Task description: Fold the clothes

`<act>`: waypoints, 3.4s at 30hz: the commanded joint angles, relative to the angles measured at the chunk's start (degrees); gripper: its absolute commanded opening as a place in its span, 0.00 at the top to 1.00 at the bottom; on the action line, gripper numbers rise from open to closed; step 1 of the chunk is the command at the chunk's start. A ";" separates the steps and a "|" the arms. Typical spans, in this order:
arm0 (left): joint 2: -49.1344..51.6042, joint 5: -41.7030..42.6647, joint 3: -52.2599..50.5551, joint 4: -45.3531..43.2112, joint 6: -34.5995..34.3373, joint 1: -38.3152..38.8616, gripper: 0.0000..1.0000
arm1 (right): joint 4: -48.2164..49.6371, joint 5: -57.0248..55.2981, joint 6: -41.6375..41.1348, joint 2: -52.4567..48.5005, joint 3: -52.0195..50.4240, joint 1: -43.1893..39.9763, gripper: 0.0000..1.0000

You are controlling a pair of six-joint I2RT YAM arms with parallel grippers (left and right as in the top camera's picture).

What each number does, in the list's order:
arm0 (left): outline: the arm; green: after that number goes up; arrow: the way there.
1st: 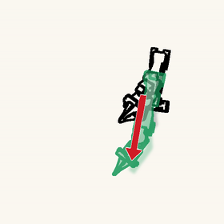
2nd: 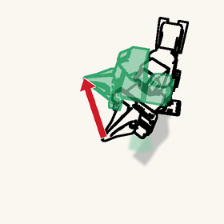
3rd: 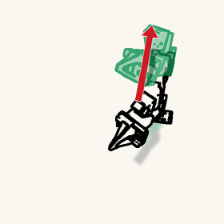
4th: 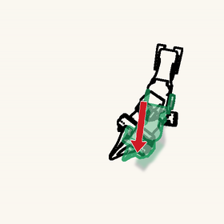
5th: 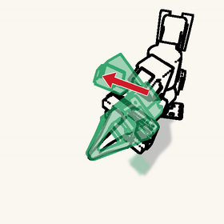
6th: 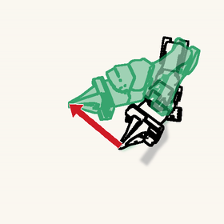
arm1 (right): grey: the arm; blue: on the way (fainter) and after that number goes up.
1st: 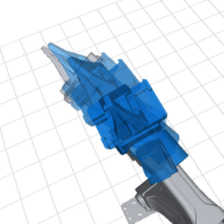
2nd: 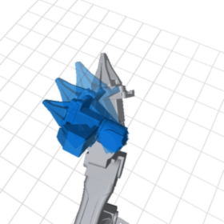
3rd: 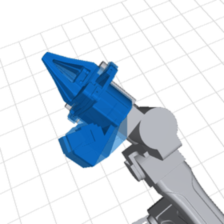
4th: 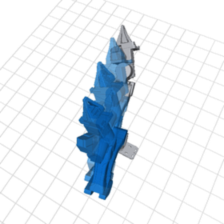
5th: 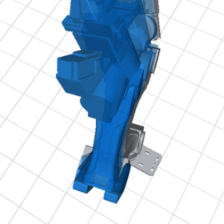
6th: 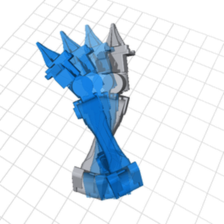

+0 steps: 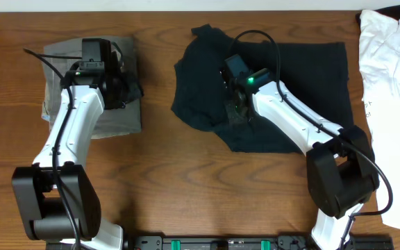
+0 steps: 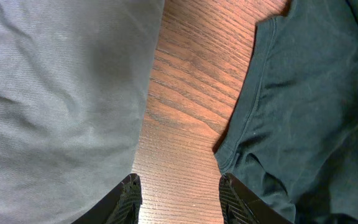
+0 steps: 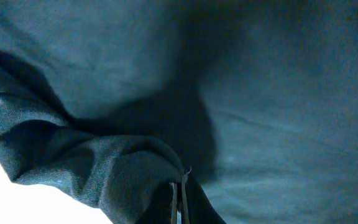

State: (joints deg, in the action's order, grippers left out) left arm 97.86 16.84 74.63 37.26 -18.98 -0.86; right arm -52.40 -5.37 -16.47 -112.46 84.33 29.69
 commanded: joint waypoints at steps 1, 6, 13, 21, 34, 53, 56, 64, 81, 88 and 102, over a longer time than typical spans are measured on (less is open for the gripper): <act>-0.68 0.72 0.17 0.13 1.42 0.66 0.57 | 0.72 -4.96 -2.43 0.79 0.61 -0.33 0.97; -0.68 0.70 0.17 0.15 1.42 0.68 0.57 | 1.95 -7.85 -2.40 0.79 0.26 -0.57 0.94; -0.68 0.68 0.17 0.11 1.42 0.68 0.57 | 7.37 -9.68 -2.36 0.79 -3.78 -2.14 0.92; -0.68 0.46 0.17 -0.31 2.49 0.68 0.57 | 13.53 -8.96 1.16 0.94 -7.52 -4.13 0.95; -0.68 -4.66 0.17 -2.49 -6.47 -4.15 0.57 | 7.96 0.55 27.85 4.90 -1.90 8.37 0.83; -0.68 -4.20 0.17 -2.64 -6.82 -6.45 0.57 | 19.26 -6.60 31.50 -7.10 -1.99 15.65 0.57; -0.68 -4.20 0.17 -2.64 -6.82 -6.45 0.57 | 19.54 -6.60 31.52 -8.24 -1.99 15.72 0.46; -0.68 -4.20 0.17 -2.62 -6.82 -6.45 0.57 | 20.11 -6.67 31.52 -9.22 -1.97 15.72 0.34; -0.68 -4.22 0.17 -2.62 -6.82 -6.45 0.56 | 20.28 -6.86 31.39 -9.16 -0.72 15.69 0.99; -0.68 -4.22 0.17 -2.21 -6.82 -6.45 0.56 | 17.92 -7.02 30.23 -9.14 4.61 15.41 0.99; -0.68 -4.22 0.17 -1.99 -6.80 -6.45 0.56 | 18.14 -6.38 29.20 -9.16 6.73 8.07 0.96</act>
State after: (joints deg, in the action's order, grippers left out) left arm 97.86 13.13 74.63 35.14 -25.52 -7.35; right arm -34.61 -11.97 13.85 -121.05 90.11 39.59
